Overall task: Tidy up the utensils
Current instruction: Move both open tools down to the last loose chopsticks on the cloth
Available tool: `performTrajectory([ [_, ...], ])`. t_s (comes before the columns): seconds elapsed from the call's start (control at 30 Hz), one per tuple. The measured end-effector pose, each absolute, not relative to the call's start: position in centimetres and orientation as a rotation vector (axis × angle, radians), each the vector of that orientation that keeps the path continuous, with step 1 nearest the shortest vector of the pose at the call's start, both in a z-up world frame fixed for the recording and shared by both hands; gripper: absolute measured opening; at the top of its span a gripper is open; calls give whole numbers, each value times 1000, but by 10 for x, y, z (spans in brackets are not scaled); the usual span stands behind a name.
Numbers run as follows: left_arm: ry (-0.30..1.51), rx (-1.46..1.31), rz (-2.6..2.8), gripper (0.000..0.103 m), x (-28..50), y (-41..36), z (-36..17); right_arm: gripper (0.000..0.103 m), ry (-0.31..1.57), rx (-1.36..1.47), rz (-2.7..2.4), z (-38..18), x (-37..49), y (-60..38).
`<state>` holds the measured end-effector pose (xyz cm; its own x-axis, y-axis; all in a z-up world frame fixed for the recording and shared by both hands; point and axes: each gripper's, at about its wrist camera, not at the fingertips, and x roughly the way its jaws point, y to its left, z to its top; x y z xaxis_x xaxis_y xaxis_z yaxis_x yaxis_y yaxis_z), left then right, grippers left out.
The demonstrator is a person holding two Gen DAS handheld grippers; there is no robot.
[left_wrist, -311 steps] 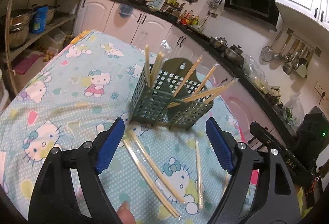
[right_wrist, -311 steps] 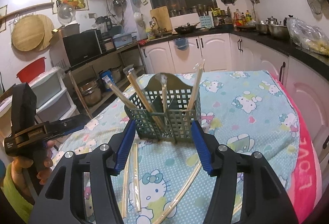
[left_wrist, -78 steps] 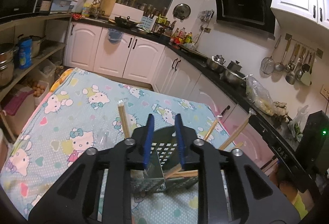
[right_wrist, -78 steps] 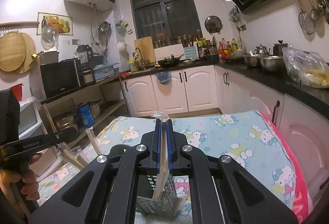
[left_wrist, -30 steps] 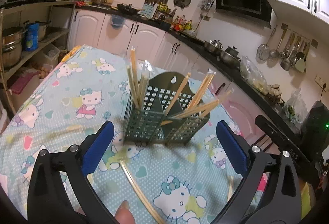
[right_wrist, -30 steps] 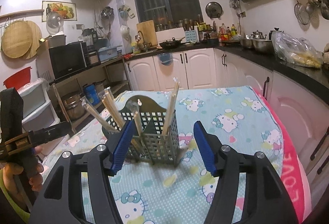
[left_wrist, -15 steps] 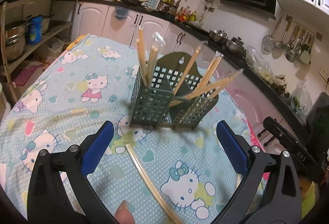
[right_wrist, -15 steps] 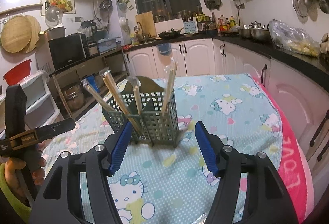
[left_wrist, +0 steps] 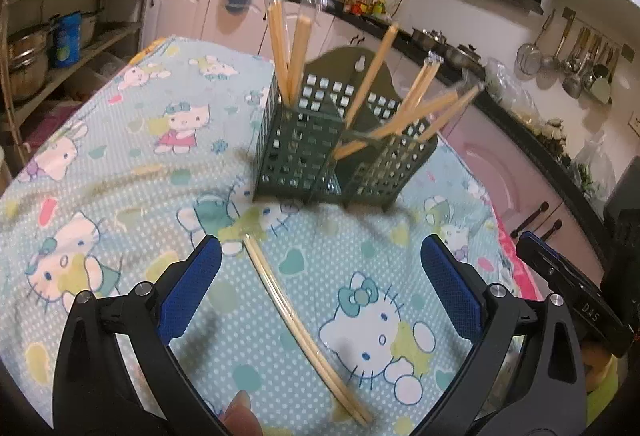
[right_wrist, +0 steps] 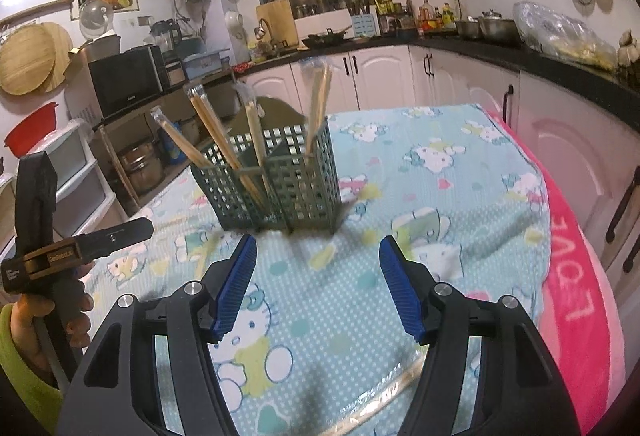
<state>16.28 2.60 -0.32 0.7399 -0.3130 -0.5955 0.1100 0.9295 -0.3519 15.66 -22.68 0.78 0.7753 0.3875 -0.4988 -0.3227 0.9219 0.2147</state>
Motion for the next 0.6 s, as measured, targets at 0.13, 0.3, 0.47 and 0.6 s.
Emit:
performTrajectory([
  [0.13, 733, -303, -237, 91, 162, 24, -14, 62, 592, 125, 381, -1, 152, -230],
  [0.3, 769, -311, -236, 91, 164, 23, -26, 62, 619, 130, 371, -10, 146, -236],
  [0.47, 807, -320, -247, 91, 167, 20, -38, 62, 648, 133, 360, -18, 141, -241],
  [0.6, 835, -339, -254, 91, 169, 18, -47, 62, 675, 136, 343, -26, 136, -250],
])
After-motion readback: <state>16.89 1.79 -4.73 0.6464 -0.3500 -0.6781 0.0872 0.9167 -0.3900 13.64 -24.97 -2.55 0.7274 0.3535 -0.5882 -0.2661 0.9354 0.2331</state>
